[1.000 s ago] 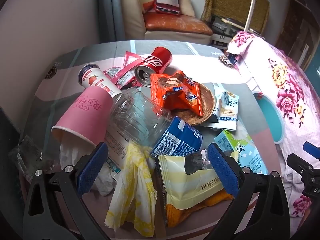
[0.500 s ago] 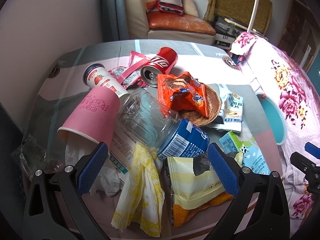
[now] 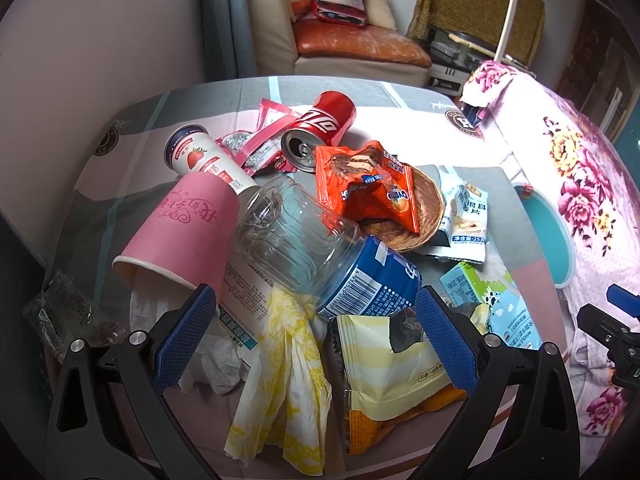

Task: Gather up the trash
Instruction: 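Move both grippers toward the trash pile on the table, then grasp the milk carton with the right gripper while the left gripper grasps the yellow snack bag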

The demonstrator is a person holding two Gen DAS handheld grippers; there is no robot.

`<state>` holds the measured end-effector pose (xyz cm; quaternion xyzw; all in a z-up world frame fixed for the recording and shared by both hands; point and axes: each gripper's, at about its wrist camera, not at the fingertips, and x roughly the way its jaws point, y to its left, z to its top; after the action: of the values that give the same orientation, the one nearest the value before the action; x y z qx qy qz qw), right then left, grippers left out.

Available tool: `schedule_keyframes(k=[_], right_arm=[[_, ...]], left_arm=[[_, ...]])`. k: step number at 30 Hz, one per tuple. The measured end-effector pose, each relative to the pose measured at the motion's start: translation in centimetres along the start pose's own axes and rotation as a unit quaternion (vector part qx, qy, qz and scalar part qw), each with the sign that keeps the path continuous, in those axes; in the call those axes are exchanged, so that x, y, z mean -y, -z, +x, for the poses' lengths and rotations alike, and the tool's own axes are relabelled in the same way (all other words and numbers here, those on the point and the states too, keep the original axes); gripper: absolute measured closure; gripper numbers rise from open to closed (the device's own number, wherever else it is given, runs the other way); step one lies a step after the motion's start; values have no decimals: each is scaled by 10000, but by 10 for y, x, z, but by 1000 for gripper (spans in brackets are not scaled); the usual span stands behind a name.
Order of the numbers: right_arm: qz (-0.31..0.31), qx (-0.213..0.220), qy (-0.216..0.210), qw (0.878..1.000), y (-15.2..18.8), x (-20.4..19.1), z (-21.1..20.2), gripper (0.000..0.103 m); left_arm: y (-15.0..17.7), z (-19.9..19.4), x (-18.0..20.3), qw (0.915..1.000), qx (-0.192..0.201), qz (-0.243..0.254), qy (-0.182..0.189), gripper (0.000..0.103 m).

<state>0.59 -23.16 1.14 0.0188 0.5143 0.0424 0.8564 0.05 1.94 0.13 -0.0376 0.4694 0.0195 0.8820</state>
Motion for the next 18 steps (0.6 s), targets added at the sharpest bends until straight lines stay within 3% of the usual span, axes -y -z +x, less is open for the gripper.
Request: schedule_keyframes(k=[18], right_arm=[[-28,-316,-171,9994,0,-8,17,6]], left_arm=[[1,11,-9,9998,-137,-93,71,3]])
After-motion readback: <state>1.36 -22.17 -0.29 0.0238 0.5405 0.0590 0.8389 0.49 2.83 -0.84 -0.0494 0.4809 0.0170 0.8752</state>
